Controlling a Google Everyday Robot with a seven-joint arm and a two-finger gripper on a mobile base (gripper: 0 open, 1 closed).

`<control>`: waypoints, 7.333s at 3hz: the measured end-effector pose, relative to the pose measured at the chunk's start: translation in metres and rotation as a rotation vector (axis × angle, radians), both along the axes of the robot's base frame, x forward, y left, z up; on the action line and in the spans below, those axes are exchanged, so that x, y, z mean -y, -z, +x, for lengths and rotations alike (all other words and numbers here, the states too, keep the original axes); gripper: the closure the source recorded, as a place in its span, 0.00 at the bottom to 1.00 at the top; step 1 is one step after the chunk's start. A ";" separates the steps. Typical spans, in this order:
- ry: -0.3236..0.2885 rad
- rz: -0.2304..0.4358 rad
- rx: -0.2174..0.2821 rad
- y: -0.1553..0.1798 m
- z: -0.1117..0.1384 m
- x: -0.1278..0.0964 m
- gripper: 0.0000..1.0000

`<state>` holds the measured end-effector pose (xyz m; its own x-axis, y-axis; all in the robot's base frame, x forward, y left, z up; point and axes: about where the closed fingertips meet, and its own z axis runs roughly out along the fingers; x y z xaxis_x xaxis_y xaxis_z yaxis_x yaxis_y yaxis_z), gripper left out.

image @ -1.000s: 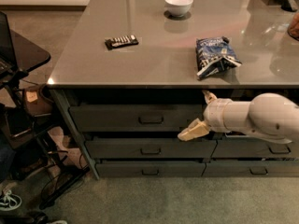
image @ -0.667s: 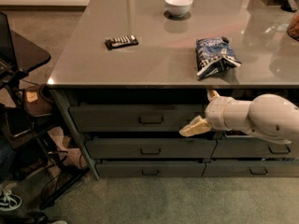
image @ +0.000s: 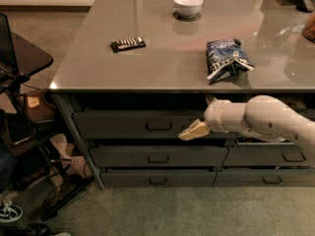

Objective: Open top drawer

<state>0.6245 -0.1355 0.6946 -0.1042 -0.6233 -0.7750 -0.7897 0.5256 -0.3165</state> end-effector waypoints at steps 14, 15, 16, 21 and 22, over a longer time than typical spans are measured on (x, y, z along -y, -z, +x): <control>0.071 -0.156 0.263 0.011 -0.105 -0.027 1.00; 0.049 -0.149 0.235 0.026 -0.143 -0.042 0.81; 0.049 -0.149 0.235 0.026 -0.143 -0.042 0.58; 0.075 -0.343 0.300 0.024 -0.134 -0.025 0.00; 0.134 -0.438 0.371 -0.004 -0.117 -0.002 0.00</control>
Offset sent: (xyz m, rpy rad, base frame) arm 0.0018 0.0366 -0.0619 -0.1562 -0.1424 -0.0582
